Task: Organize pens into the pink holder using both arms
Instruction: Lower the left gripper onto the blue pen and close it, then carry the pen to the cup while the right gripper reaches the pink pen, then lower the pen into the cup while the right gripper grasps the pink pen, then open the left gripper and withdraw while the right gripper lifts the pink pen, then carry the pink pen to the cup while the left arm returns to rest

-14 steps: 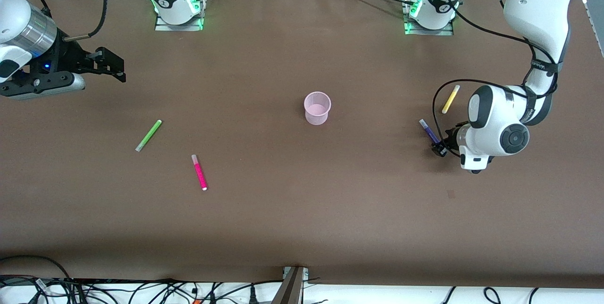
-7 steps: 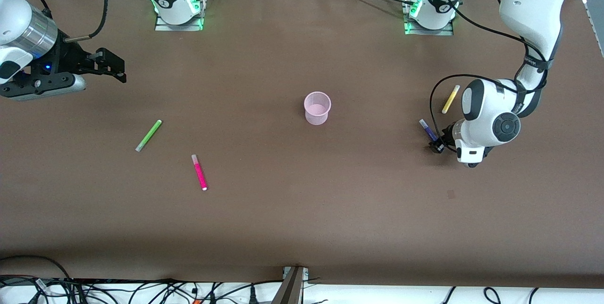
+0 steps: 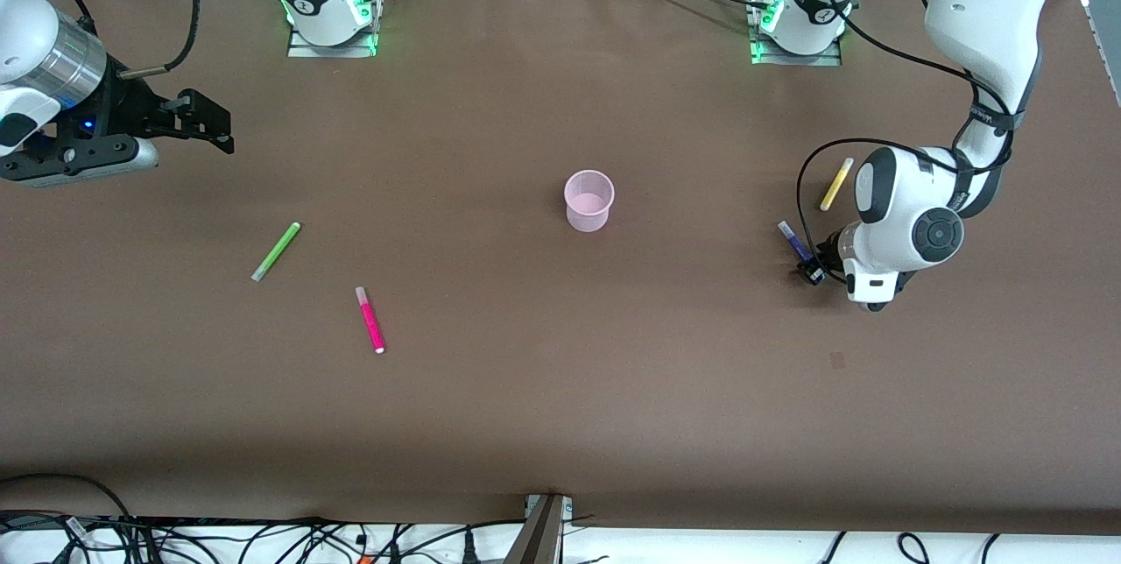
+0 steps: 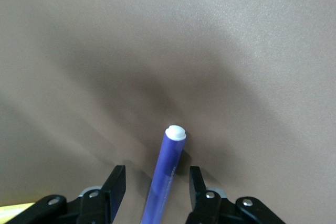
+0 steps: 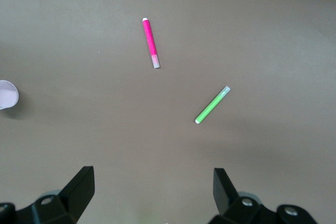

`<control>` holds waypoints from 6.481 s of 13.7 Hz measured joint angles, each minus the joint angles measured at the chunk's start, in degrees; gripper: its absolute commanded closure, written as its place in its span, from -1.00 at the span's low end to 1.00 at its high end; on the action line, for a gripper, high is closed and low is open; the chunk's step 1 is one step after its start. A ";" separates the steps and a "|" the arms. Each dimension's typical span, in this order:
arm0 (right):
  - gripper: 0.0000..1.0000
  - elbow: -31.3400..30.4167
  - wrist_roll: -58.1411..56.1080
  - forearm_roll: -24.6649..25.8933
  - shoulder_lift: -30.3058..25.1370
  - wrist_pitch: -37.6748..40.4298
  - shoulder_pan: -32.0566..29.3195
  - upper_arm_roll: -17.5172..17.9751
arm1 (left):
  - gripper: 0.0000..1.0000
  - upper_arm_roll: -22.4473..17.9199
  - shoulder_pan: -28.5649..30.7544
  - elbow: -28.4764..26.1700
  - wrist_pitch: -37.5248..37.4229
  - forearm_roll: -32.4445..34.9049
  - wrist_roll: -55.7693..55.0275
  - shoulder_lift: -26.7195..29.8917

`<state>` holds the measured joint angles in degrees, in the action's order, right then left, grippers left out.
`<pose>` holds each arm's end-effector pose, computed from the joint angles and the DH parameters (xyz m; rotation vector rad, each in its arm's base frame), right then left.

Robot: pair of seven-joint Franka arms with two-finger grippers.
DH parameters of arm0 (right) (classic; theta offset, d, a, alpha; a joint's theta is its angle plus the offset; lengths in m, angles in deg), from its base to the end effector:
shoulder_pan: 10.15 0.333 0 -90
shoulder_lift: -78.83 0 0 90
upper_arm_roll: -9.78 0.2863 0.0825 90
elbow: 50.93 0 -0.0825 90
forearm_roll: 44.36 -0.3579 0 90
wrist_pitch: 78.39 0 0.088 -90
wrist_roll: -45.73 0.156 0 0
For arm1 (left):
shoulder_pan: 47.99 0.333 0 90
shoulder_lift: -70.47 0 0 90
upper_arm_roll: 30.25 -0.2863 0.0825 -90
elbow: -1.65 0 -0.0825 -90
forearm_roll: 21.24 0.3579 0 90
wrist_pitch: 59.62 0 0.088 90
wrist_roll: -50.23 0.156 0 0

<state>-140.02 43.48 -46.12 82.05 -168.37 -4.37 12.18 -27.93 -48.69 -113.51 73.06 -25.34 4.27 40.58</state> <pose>0.5348 0.0812 0.5229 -3.0972 -0.2817 0.0657 0.5386 -0.0337 0.1232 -2.8459 -1.2148 0.3488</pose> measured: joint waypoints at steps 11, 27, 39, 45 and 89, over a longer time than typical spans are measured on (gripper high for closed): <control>-1.00 0.01 0.00 0.00 0.00 -0.02 0.00 0.00 | 0.62 0.06 -0.04 0.01 1.24 0.02 0.02 -0.58; -1.00 -0.02 -5.69 -0.14 13.84 -7.86 0.63 0.03 | 1.00 1.51 -12.03 14.66 -8.53 1.56 -17.52 5.09; -0.86 -0.09 -7.02 -0.19 32.43 -34.89 6.40 0.15 | 1.00 1.88 -41.64 16.24 -16.89 30.68 -64.30 6.16; -0.45 -1.60 -14.26 -0.19 38.04 -42.34 6.36 -0.11 | 1.00 1.71 -45.50 16.23 -17.94 38.08 -71.26 5.64; 1.00 -26.19 -21.94 -6.38 21.52 -90.71 7.11 30.99 | -1.00 0.02 5.86 15.56 -23.89 0.92 44.28 22.84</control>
<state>-166.22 21.54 -52.49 103.57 -259.09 2.74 43.17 -27.91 -42.83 -97.95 49.17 -24.42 48.55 63.41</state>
